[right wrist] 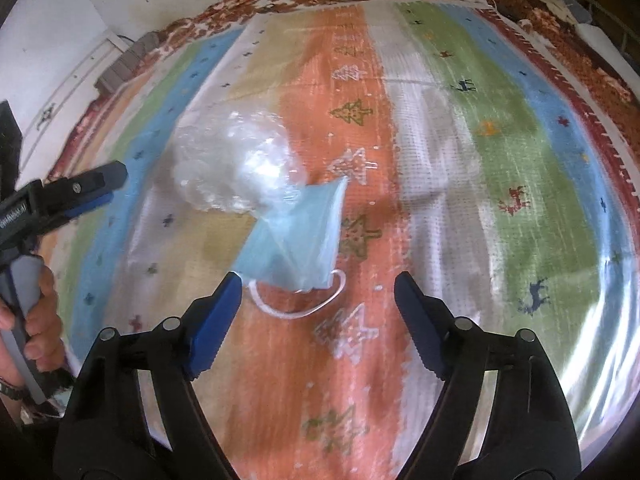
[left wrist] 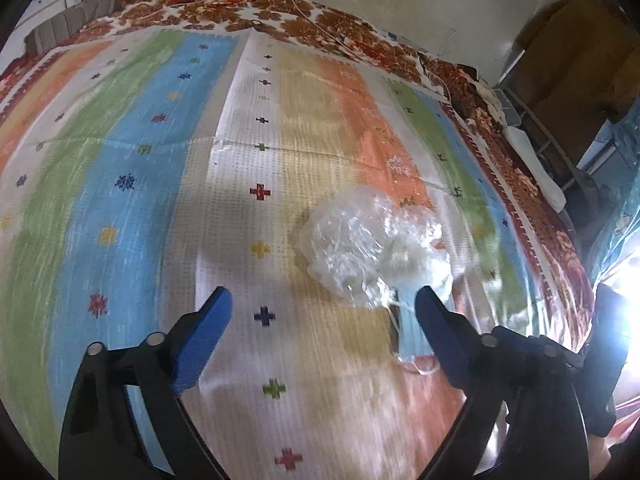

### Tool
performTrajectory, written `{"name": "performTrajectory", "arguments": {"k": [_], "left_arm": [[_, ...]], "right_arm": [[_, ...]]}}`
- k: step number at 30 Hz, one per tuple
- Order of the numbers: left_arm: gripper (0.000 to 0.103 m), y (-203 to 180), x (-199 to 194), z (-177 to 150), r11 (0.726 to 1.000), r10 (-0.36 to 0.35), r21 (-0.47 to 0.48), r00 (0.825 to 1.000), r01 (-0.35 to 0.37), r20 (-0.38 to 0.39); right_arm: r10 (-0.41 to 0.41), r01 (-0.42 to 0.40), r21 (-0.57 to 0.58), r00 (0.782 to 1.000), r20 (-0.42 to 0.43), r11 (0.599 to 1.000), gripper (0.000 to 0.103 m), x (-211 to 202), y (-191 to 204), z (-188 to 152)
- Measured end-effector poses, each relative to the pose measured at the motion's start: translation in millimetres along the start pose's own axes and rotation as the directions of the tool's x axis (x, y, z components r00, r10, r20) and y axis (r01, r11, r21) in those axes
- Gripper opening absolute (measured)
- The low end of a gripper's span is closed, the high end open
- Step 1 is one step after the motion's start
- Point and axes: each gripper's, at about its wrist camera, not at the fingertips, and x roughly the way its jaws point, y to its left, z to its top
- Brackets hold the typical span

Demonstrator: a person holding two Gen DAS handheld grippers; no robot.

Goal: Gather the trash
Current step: 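Grasp the clear plastic bag with left tool while right tool grasps blue mask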

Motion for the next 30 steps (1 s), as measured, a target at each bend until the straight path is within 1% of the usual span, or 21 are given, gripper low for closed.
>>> {"name": "performTrajectory", "arguments": {"k": [2, 4, 8, 9, 10, 12, 13, 14, 15, 16, 17, 18, 19, 20, 21, 22, 24, 25, 28, 30], "left_arm": [[0.088, 1.3, 8.3, 3.6, 1.0, -0.009, 0.001, 1.0, 0.009, -0.008], [0.085, 1.7, 15.7, 6.5, 1.0, -0.016, 0.003, 1.0, 0.016, -0.013], [0.08, 3.4, 35.7, 11.8, 0.999, -0.047, -0.005, 0.998, 0.047, -0.029], [0.077, 3.4, 40.2, 11.8, 0.999, -0.053, -0.007, 0.998, 0.053, -0.033], [0.075, 3.3, 45.5, 11.6, 0.998, -0.06, -0.01, 0.997, 0.06, -0.039], [0.074, 4.0, 53.3, 10.9, 0.999, -0.05, -0.015, 0.998, 0.05, -0.041], [0.071, 5.0, 55.8, 10.3, 0.999, -0.049, -0.024, 0.998, 0.048, -0.039], [0.069, 5.0, 58.3, 9.8, 0.998, -0.056, -0.031, 0.998, 0.055, -0.039], [0.065, 4.3, 61.3, 9.1, 0.998, -0.061, -0.034, 0.997, 0.059, -0.041], [0.059, 3.0, 63.1, 8.4, 0.998, -0.059, -0.028, 0.997, 0.058, -0.039], [0.055, 2.1, 63.7, 7.9, 0.998, -0.062, -0.023, 0.997, 0.061, -0.038], [0.044, 0.6, 65.4, 7.6, 0.998, -0.069, -0.016, 0.997, 0.068, -0.038], [0.032, -0.5, 66.7, 6.7, 0.997, -0.077, -0.016, 0.996, 0.076, -0.041], [0.024, -0.5, 67.3, 6.3, 0.996, -0.086, -0.023, 0.995, 0.085, -0.042], [0.014, -0.4, 66.5, 6.4, 0.996, -0.087, -0.032, 0.995, 0.085, -0.04], [0.01, -0.5, 62.7, 7.3, 0.996, -0.084, -0.04, 0.996, 0.083, -0.033], [0.007, -3.5, 51.5, 10.0, 0.996, -0.08, -0.029, 0.997, 0.079, -0.022], [0.007, -5.9, 41.3, 11.5, 0.998, -0.062, -0.015, 0.998, 0.062, -0.012], [0.007, -8.0, 13.7, 13.2, 0.998, -0.057, -0.016, 0.998, 0.057, 0.011], [0.006, -12.2, -6.6, 12.3, 0.999, -0.033, 0.003, 0.999, 0.033, 0.028]], "right_arm": [[0.01, -0.01, 0.008, 1.0, -0.008, 1.0, 0.069, 7.5, -4.5, 3.4], [0.013, -0.013, 0.012, 1.0, -0.011, 1.0, 0.067, 14.3, -8.0, 6.4], [0.027, -0.026, 0.024, 0.999, -0.04, 0.999, 0.056, 33.0, -12.3, 9.9], [0.026, -0.025, 0.024, 0.999, -0.045, 0.999, 0.052, 36.9, -13.2, 10.2], [0.025, -0.024, 0.03, 0.998, -0.049, 0.999, 0.051, 41.9, -14.2, 10.8], [0.029, -0.027, 0.042, 0.999, -0.043, 0.999, 0.048, 47.7, -14.7, 12.4], [0.027, -0.025, 0.044, 0.999, -0.04, 0.999, 0.045, 49.0, -14.8, 13.2], [0.021, -0.019, 0.046, 0.999, -0.036, 0.999, 0.039, 50.4, -14.2, 14.2], [0.018, -0.016, 0.048, 0.999, -0.033, 0.999, 0.031, 51.2, -13.5, 14.5], [0.015, -0.014, 0.048, 0.999, -0.032, 0.999, 0.026, 52.4, -12.8, 14.8], [0.016, -0.014, 0.046, 0.999, -0.034, 0.999, 0.018, 53.1, -12.2, 14.7], [0.02, -0.018, 0.038, 0.999, -0.039, 0.999, 0.011, 54.2, -10.0, 13.8], [0.022, -0.02, 0.028, 0.999, -0.046, 0.999, 0.006, 54.6, -9.2, 14.0], [0.019, -0.018, 0.018, 0.999, -0.051, 1.0, 0.003, 54.8, -7.4, 13.6], [0.015, -0.015, 0.006, 0.998, -0.053, 1.0, 0.002, 54.6, -5.5, 13.4], [0.018, -0.018, 0.0, 0.998, -0.054, 1.0, 0.001, 53.3, -4.1, 13.0], [0.025, -0.025, -0.001, 0.998, -0.053, 1.0, 0.001, 49.6, -3.1, 13.1], [0.027, -0.027, 0.001, 0.998, -0.049, 1.0, 0.001, 45.8, -1.9, 12.7], [0.035, -0.035, -0.008, 0.999, -0.035, 0.999, 0.001, 29.4, 4.4, 9.0], [0.036, -0.037, -0.017, 0.999, -0.025, 0.999, 0.001, 17.6, 7.3, 5.6]]}}
